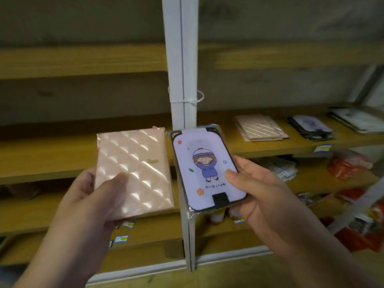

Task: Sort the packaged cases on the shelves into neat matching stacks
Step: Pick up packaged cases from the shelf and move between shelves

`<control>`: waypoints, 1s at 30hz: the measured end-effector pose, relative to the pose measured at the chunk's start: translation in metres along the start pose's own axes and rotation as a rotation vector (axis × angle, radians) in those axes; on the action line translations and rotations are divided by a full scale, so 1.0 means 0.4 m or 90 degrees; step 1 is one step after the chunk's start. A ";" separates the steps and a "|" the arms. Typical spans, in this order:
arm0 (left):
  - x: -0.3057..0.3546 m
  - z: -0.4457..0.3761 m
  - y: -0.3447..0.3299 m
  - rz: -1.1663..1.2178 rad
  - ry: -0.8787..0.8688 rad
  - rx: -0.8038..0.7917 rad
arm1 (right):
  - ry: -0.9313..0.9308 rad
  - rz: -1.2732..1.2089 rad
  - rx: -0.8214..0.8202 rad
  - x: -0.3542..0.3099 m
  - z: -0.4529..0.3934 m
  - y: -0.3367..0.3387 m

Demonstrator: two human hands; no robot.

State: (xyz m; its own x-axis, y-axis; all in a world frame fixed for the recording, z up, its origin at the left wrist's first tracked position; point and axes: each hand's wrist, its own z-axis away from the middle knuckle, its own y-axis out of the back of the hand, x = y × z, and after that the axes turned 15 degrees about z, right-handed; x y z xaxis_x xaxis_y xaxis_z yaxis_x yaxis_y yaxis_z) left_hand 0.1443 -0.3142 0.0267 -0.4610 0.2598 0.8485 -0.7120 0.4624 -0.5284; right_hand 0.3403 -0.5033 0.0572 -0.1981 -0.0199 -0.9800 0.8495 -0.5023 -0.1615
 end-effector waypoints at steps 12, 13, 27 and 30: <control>-0.187 0.058 -0.361 -0.045 0.126 -0.063 | -0.024 -0.178 0.164 -0.008 0.158 0.332; -0.201 0.053 -0.388 -0.048 0.137 -0.061 | -0.019 -0.189 0.177 -0.012 0.157 0.350; -0.463 -0.257 -0.630 -0.065 0.218 -0.050 | -0.049 -0.178 0.288 -0.075 -0.042 0.650; -0.507 -0.352 -0.685 -0.128 0.206 -0.079 | -0.054 -0.197 0.324 -0.097 -0.110 0.701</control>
State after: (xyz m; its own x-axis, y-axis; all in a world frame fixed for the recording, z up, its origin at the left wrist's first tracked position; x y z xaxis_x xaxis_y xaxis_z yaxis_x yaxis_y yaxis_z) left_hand 0.5077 -0.3742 0.0033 -0.1145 0.3988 0.9099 -0.6928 0.6243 -0.3608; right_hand 0.6078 -0.6053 0.0449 -0.4551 0.1347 -0.8802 0.4094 -0.8462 -0.3411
